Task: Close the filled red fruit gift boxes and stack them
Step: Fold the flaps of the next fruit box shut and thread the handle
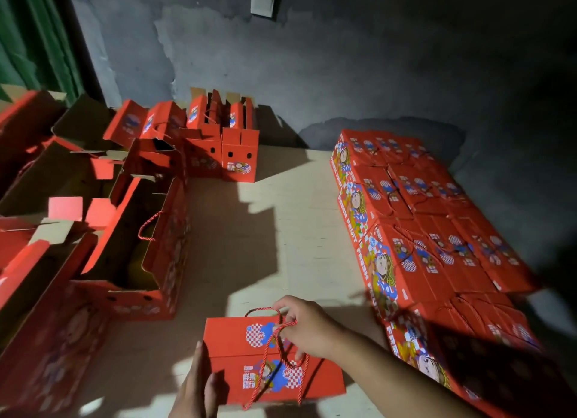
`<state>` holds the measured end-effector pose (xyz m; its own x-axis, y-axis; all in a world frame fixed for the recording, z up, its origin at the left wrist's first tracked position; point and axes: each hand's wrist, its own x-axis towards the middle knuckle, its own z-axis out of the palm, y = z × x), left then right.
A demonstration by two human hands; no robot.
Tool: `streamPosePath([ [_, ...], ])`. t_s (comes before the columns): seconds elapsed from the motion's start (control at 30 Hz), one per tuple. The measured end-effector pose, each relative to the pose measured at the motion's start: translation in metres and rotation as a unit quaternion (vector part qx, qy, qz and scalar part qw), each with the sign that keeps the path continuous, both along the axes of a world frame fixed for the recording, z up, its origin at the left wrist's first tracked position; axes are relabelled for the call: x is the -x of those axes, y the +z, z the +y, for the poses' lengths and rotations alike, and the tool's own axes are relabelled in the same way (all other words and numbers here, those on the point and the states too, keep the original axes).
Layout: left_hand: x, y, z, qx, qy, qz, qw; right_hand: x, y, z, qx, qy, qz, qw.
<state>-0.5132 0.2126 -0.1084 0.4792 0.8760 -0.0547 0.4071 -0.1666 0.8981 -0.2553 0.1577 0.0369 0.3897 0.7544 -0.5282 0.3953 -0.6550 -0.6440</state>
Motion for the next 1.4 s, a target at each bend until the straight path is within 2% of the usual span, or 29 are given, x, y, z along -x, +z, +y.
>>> streamPosePath([
  [0.1,0.001,0.008,-0.006,-0.001,0.017,0.025,1.0,-0.007,-0.001,-0.003,0.034,0.059,-0.184,0.981],
  [0.2,0.001,0.022,-0.014,0.013,0.046,0.036,0.998,-0.013,-0.007,-0.005,0.085,0.074,-0.27,0.956],
  [0.3,0.001,0.033,-0.019,0.021,0.057,0.037,0.997,-0.019,-0.02,-0.009,0.13,0.077,-0.281,0.948],
  [0.43,0.002,0.038,-0.02,0.02,0.046,0.046,0.998,-0.024,-0.029,-0.011,0.058,0.076,-0.286,0.954],
  [0.53,0.002,0.04,-0.02,0.011,0.044,0.04,0.998,-0.019,-0.03,-0.006,0.029,0.1,-0.314,0.944],
  [0.7,0.004,0.039,-0.021,0.004,0.037,0.042,0.998,0.003,-0.03,0.001,0.023,0.105,-0.232,0.967],
  [0.8,0.004,0.039,-0.021,0.007,0.037,0.04,0.998,0.012,-0.031,0.002,-0.007,0.14,-0.238,0.961],
  [0.93,0.004,0.041,-0.023,0.005,0.035,0.037,0.999,0.013,-0.038,-0.003,0.013,0.202,-0.252,0.946],
  [1.1,0.002,0.04,-0.024,0.001,0.049,0.046,0.998,0.012,-0.041,-0.001,-0.063,0.171,-0.22,0.958],
  [1.23,0.002,0.036,-0.025,-0.001,0.054,0.06,0.997,0.012,-0.041,-0.001,-0.125,0.221,-0.294,0.921],
  [1.4,0.004,0.033,-0.024,0.005,0.055,0.055,0.997,0.014,-0.042,-0.007,-0.096,0.285,-0.418,0.857],
])
